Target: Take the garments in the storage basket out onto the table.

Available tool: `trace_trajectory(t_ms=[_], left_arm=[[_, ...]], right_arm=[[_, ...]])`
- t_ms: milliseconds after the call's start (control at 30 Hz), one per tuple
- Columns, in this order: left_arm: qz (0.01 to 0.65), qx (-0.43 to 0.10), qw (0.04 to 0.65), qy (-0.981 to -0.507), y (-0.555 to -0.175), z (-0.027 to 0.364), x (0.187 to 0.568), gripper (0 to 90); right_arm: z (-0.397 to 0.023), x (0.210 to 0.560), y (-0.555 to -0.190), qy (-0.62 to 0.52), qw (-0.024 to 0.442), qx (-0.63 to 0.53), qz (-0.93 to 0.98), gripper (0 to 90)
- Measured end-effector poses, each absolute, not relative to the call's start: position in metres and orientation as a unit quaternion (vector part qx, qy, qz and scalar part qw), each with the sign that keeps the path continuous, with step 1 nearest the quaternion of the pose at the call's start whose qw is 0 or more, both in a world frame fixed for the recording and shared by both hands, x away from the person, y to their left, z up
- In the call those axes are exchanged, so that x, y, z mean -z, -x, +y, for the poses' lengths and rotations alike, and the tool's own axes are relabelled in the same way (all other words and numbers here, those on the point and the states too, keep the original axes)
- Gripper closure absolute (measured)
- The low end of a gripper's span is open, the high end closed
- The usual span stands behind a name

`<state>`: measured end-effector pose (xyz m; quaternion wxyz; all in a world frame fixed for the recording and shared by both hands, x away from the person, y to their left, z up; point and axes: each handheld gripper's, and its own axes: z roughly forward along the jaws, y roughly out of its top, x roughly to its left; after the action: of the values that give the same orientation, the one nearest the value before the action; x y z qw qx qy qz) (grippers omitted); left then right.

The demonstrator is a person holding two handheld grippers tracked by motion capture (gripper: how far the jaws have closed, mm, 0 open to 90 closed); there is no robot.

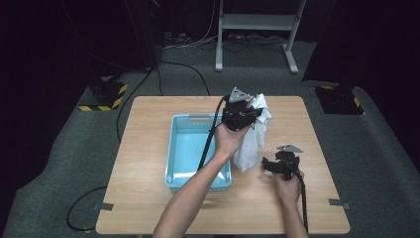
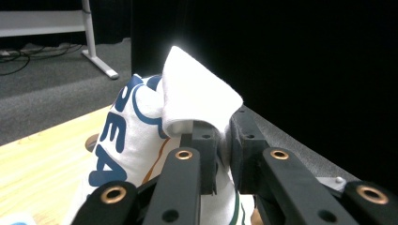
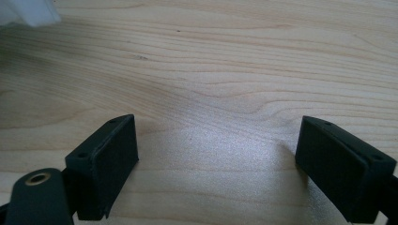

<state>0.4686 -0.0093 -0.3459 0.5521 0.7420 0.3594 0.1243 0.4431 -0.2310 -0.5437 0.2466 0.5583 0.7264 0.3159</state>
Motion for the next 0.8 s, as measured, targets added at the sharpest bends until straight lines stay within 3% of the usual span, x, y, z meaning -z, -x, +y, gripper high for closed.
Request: trace_trajectory(t_ms=[800], left_arm=[[0.376,-0.101,0.513,-0.765,-0.478,-0.025,0.406,80.5]], right_arm=[[-0.231,0.544,-0.443,-0.558,0.247,-0.316,0.727,12.9]])
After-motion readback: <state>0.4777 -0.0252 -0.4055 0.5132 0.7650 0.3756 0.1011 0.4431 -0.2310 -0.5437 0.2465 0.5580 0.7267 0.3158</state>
